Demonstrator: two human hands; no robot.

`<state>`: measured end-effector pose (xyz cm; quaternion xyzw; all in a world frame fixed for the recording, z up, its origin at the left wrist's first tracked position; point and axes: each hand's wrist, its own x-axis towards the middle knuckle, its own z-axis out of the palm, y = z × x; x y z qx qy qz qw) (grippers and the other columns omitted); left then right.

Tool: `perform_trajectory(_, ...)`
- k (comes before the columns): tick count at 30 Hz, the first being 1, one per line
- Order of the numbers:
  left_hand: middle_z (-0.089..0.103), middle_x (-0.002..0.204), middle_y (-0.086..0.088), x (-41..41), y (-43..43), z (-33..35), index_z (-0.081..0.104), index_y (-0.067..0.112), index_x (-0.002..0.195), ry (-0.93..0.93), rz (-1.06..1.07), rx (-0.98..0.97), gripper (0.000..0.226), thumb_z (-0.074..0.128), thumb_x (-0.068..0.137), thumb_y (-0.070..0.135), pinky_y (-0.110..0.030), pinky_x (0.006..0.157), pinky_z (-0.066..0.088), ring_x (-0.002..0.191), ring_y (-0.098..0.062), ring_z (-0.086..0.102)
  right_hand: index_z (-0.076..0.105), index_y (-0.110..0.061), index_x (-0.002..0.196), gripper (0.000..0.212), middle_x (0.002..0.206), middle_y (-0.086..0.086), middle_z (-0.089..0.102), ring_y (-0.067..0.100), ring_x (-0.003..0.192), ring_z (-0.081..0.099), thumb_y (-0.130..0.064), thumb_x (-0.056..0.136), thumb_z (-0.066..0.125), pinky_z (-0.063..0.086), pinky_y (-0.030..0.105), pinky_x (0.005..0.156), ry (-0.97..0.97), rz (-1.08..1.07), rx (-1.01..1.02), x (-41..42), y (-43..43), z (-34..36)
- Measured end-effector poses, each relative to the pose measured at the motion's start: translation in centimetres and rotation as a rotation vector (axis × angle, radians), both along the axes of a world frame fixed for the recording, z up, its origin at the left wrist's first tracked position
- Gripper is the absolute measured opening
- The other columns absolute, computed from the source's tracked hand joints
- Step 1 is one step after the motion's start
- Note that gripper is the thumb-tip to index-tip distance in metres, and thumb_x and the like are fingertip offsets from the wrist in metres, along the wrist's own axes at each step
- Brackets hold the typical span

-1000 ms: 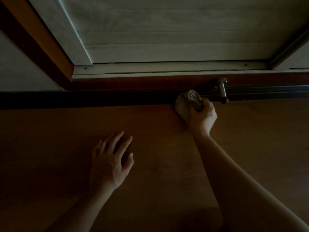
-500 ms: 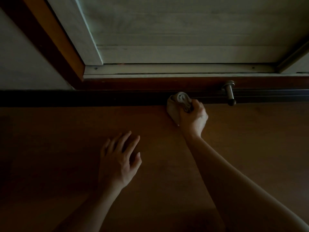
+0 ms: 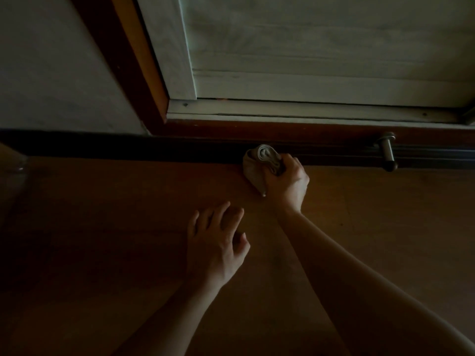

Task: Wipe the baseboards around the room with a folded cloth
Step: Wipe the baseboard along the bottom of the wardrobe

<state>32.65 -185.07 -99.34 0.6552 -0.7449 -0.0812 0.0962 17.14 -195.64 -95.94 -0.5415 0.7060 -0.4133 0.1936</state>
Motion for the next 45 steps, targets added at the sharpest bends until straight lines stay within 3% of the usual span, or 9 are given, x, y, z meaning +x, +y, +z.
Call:
perform_trajectory(4, 0.052, 0.146, -0.001, -1.2, -0.8, 0.2, 0.059, 0.03, 0.137, 0.02, -0.011, -0.031, 0.053, 0.061, 0.089, 0.05, -0.052, 0.114, 0.034, 0.131, -0.022, 0.051, 0.067, -0.01, 0.104, 0.024, 0.1, 0.002, 0.065, 0.02, 0.093, 0.061, -0.025, 0.086, 0.069, 0.05, 0.035, 0.078, 0.032, -0.13, 0.046, -3.1, 0.3, -0.1)
perform_trajectory(9, 0.05, 0.148, -0.001, -4.7, -1.6, -0.2, 0.056, 0.03, 0.139, 0.045, -0.155, -0.05, 0.053, 0.05, 0.091, 0.051, -0.05, 0.116, 0.032, 0.134, -0.02, 0.048, 0.067, -0.012, 0.1, 0.018, 0.099, 0.002, 0.066, 0.021, 0.095, 0.061, -0.024, 0.087, 0.065, 0.052, 0.047, 0.087, -0.021, -0.273, 0.113, -8.0, 0.6, 0.4)
perform_trajectory(14, 0.048, 0.149, 0.002, -7.8, -1.8, -0.8, 0.054, 0.033, 0.139, 0.067, -0.165, -0.062, 0.053, 0.046, 0.091, 0.053, -0.049, 0.118, 0.026, 0.137, -0.017, 0.041, 0.066, -0.012, 0.097, 0.017, 0.097, 0.002, 0.067, 0.021, 0.093, 0.062, -0.025, 0.087, 0.065, 0.053, 0.046, 0.085, -0.055, -0.313, 0.137, -10.5, 0.3, 0.3)
perform_trajectory(17, 0.047, 0.15, 0.003, -7.9, -1.9, -1.1, 0.052, 0.035, 0.141, 0.048, -0.159, -0.068, 0.053, 0.046, 0.092, 0.055, -0.049, 0.118, 0.025, 0.138, -0.018, 0.039, 0.067, -0.012, 0.1, 0.018, 0.099, 0.002, 0.066, 0.02, 0.095, 0.061, -0.023, 0.087, 0.065, 0.052, 0.038, 0.083, -0.056, -0.307, 0.113, -10.9, 0.2, -0.2)
perform_trajectory(21, 0.045, 0.151, 0.005, -8.0, -2.0, -1.3, 0.05, 0.037, 0.141, 0.03, -0.145, -0.055, 0.053, 0.044, 0.092, 0.057, -0.052, 0.117, 0.028, 0.139, -0.018, 0.04, 0.066, -0.012, 0.101, 0.016, 0.098, -0.001, 0.065, 0.012, 0.09, 0.058, -0.022, 0.088, 0.065, 0.033, 0.007, 0.067, -0.031, -0.255, 0.087, -11.3, 0.2, -0.8)
perform_trajectory(25, 0.045, 0.152, 0.006, -8.0, -1.8, -1.0, 0.05, 0.038, 0.142, 0.022, -0.142, -0.038, 0.053, 0.046, 0.092, 0.056, -0.051, 0.117, 0.029, 0.14, -0.019, 0.041, 0.066, -0.013, 0.108, 0.02, 0.104, -0.001, 0.065, 0.012, 0.095, 0.059, -0.021, 0.089, 0.064, 0.038, 0.012, 0.075, -0.077, -0.3, 0.089, -14.2, 0.3, -0.9)
perform_trajectory(36, 0.045, 0.152, 0.006, -8.4, -2.0, -0.5, 0.05, 0.038, 0.143, -0.033, -0.135, 0.022, 0.053, 0.044, 0.093, 0.056, -0.051, 0.118, 0.026, 0.139, -0.02, 0.042, 0.067, -0.017, 0.107, 0.019, 0.105, -0.002, 0.065, -0.003, 0.083, 0.054, -0.019, 0.088, 0.066, 0.034, -0.007, 0.067, -0.185, -0.367, 0.06, -16.0, 0.2, -1.1)
perform_trajectory(41, 0.046, 0.152, 0.003, -8.8, -2.0, 0.1, 0.054, 0.034, 0.142, -0.035, -0.124, 0.049, 0.054, 0.042, 0.093, 0.055, -0.052, 0.119, 0.026, 0.138, -0.022, 0.044, 0.067, -0.016, 0.111, 0.024, 0.102, -0.005, 0.064, 0.003, 0.087, 0.056, -0.021, 0.087, 0.067, 0.037, 0.004, 0.07, -0.156, -0.248, 0.101, -15.0, 0.0, -1.1)
perform_trajectory(45, 0.041, 0.155, 0.003, -10.5, -2.1, 1.1, 0.049, 0.036, 0.145, -0.071, -0.08, 0.138, 0.059, 0.033, 0.093, 0.061, -0.05, 0.12, 0.024, 0.141, -0.021, 0.039, 0.068, -0.014, 0.11, 0.027, 0.102, -0.004, 0.067, 0.0, 0.086, 0.059, -0.025, 0.086, 0.069, 0.034, -0.005, 0.068, -0.248, -0.394, 0.095, -16.3, 0.1, -1.3)
